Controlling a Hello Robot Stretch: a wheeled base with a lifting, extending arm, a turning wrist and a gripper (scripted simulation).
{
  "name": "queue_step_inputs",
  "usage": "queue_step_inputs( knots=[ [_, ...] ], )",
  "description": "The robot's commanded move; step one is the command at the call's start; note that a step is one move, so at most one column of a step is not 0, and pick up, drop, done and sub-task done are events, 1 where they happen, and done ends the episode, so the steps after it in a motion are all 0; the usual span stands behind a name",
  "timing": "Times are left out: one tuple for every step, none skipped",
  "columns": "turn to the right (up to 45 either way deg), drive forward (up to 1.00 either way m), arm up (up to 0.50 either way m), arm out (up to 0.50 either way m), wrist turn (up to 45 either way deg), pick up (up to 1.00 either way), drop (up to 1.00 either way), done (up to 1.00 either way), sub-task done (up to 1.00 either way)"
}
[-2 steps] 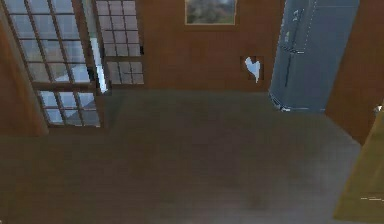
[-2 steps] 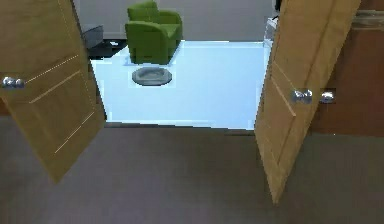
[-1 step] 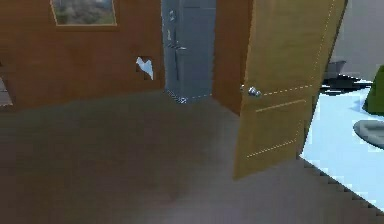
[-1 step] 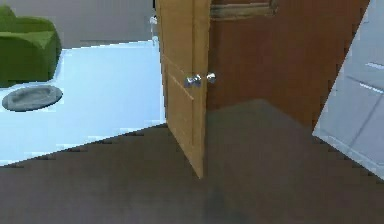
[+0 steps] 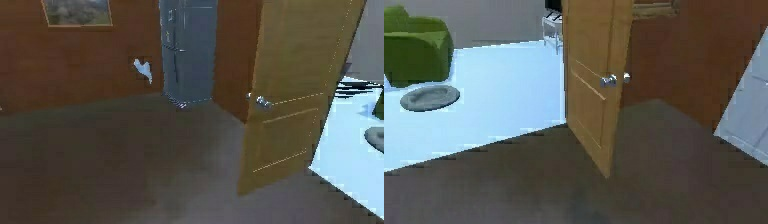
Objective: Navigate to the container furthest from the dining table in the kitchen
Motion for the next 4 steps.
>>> queue_step_inputs(
  knots=[
    [-45.0, 0.00, 0.00, 0.00, 0.0, 0.00, 0.00, 0.00, 0.00],
    [-9.0, 0.00, 0.00, 0.00, 0.0, 0.00, 0.00, 0.00, 0.00],
    [0.0, 1.00, 0.00, 0.00, 0.0, 0.00, 0.00, 0.00, 0.00],
    [-6.0, 0.00, 0.00, 0.00, 0.0, 0.00, 0.00, 0.00, 0.00]
  ],
)
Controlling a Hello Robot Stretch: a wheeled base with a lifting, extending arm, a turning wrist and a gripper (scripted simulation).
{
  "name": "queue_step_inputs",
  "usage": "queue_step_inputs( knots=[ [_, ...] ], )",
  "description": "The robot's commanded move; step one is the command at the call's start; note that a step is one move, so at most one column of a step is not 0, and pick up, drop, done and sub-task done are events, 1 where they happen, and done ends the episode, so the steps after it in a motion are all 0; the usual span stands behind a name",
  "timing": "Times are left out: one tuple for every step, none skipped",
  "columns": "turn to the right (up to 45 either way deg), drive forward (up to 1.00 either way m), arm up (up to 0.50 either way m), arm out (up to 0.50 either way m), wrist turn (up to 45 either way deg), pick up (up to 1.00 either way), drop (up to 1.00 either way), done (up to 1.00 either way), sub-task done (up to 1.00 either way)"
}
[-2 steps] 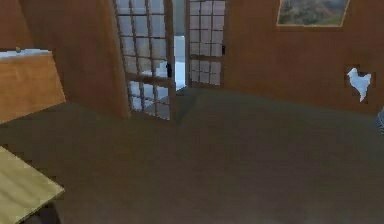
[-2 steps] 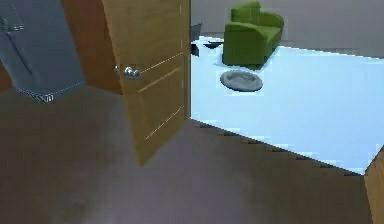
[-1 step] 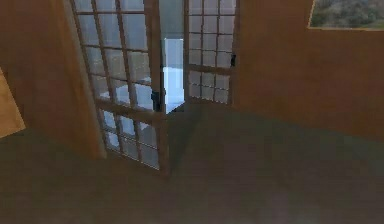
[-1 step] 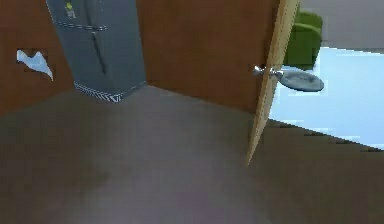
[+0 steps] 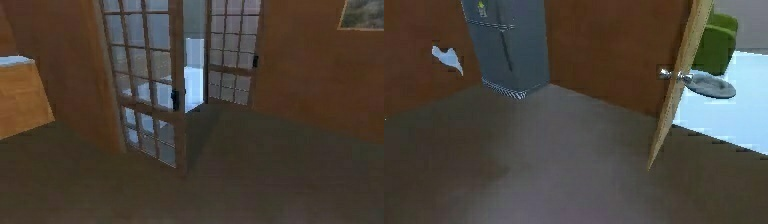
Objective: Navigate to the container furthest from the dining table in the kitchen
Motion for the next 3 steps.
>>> queue_step_inputs(
  knots=[
    [0.0, 0.40, 0.00, 0.00, 0.0, 0.00, 0.00, 0.00, 0.00],
    [-45.0, 0.00, 0.00, 0.00, 0.0, 0.00, 0.00, 0.00, 0.00],
    [-9.0, 0.00, 0.00, 0.00, 0.0, 0.00, 0.00, 0.00, 0.00]
  ],
)
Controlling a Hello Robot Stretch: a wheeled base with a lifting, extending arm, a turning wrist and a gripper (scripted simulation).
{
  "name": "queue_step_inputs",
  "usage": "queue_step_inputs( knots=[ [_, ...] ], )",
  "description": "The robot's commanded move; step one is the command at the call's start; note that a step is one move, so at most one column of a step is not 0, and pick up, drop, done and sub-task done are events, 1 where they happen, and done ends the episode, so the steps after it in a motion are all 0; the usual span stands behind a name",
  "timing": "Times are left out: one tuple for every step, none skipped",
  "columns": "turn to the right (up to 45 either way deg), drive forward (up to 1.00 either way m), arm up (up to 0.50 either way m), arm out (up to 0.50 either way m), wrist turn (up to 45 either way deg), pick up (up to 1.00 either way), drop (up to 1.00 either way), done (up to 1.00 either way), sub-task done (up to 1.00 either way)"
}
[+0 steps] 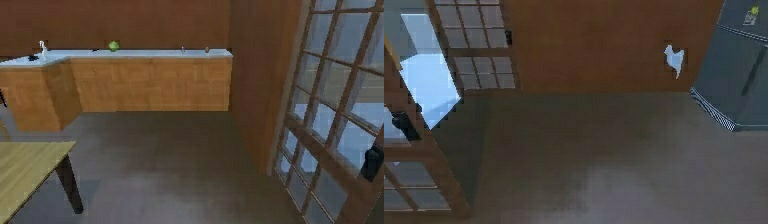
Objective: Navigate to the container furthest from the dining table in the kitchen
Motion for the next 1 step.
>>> queue_step_inputs(
  knots=[
    [0.0, 1.00, 0.00, 0.00, 0.0, 0.00, 0.00, 0.00, 0.00]
  ],
)
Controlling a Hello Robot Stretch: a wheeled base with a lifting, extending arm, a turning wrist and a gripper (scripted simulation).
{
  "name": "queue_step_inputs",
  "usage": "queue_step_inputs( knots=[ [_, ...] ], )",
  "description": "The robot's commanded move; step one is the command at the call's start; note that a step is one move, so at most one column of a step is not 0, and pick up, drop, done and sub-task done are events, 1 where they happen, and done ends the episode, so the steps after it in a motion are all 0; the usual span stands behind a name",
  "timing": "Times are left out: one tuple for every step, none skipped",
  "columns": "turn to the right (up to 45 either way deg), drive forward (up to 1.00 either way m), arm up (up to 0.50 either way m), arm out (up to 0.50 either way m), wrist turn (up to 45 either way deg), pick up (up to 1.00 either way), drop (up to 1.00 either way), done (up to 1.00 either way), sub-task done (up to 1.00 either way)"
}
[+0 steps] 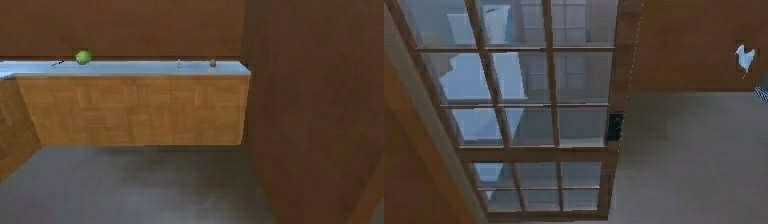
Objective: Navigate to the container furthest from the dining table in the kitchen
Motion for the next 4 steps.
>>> queue_step_inputs(
  knots=[
    [0.0, 0.50, 0.00, 0.00, 0.0, 0.00, 0.00, 0.00, 0.00],
    [-45.0, 0.00, 0.00, 0.00, 0.0, 0.00, 0.00, 0.00, 0.00],
    [-24.0, 0.00, 0.00, 0.00, 0.0, 0.00, 0.00, 0.00, 0.00],
    [0.0, 0.35, 0.00, 0.00, 0.0, 0.00, 0.00, 0.00, 0.00]
  ],
)
